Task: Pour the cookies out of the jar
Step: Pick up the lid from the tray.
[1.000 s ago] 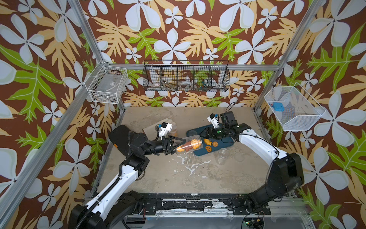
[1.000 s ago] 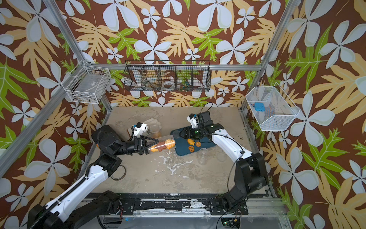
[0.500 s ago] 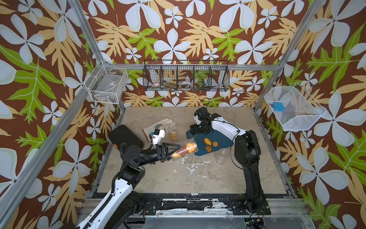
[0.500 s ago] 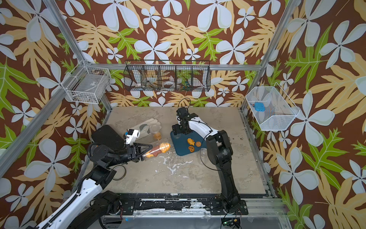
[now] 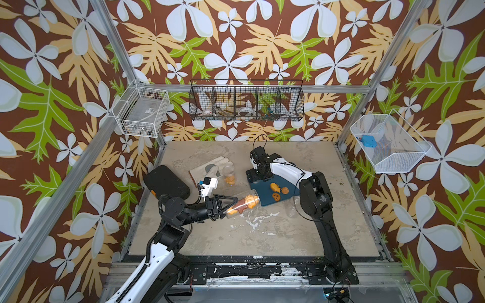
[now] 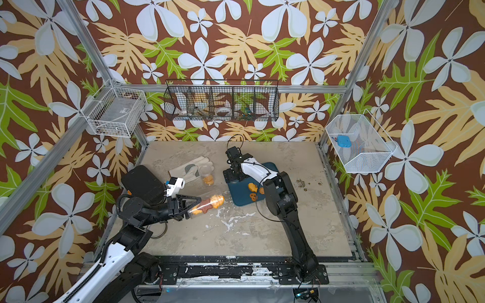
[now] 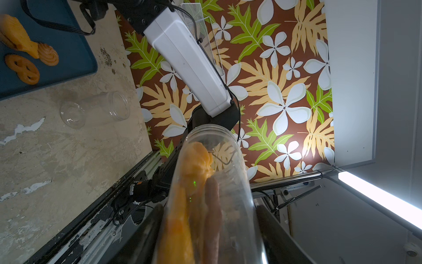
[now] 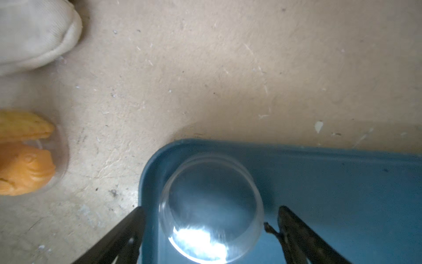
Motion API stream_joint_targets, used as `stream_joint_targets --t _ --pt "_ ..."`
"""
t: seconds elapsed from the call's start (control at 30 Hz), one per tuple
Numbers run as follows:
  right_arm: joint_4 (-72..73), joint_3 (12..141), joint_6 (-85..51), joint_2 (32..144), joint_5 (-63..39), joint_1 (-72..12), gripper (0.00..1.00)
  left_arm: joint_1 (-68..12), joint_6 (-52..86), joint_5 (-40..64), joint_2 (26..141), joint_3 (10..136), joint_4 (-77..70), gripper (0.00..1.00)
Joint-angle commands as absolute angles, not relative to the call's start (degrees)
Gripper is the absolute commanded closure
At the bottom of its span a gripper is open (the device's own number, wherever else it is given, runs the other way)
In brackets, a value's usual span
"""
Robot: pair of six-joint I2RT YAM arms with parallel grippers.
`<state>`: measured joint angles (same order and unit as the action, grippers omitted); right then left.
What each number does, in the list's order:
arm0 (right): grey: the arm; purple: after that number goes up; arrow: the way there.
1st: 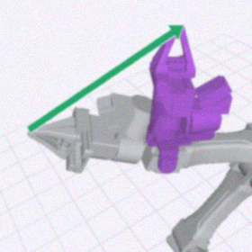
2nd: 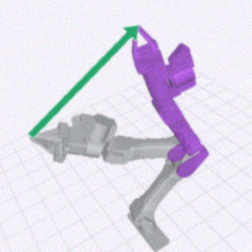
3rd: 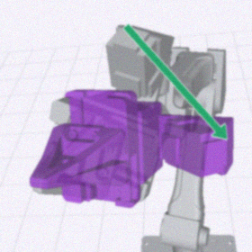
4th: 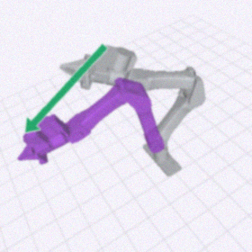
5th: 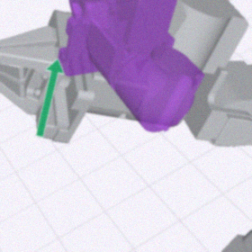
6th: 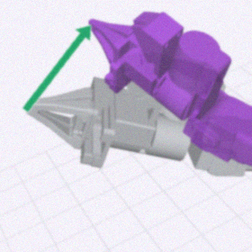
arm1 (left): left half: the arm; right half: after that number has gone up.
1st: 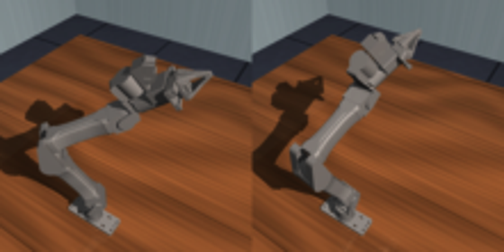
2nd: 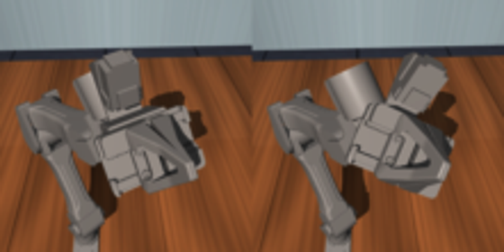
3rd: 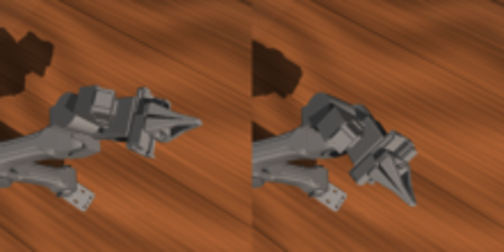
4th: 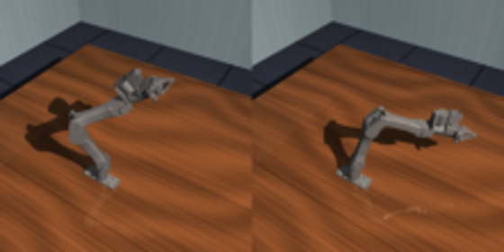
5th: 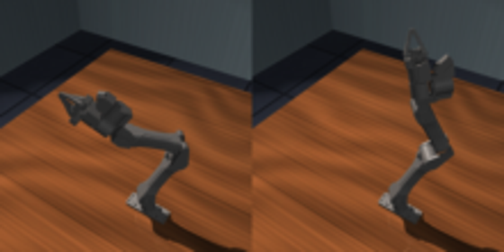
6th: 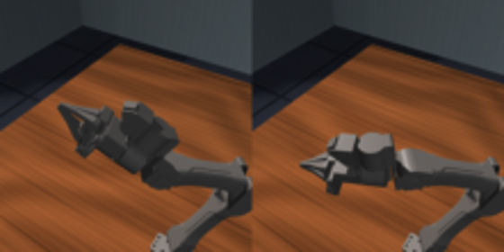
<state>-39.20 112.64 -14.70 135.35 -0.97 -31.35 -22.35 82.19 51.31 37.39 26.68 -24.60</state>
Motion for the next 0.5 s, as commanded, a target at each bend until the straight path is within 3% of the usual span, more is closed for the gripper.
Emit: stream_joint_targets --t 0.0,0.47 --pt "-40.25 113.58 -14.55 136.79 1.72 -31.29 0.1 -22.32 82.23 51.9 37.04 26.67 -25.85 0.5" --pt "-39.55 113.91 -15.27 137.26 1.61 -31.2 0.31 -22.06 82.26 52.56 37.94 26.19 -26.31 0.5"
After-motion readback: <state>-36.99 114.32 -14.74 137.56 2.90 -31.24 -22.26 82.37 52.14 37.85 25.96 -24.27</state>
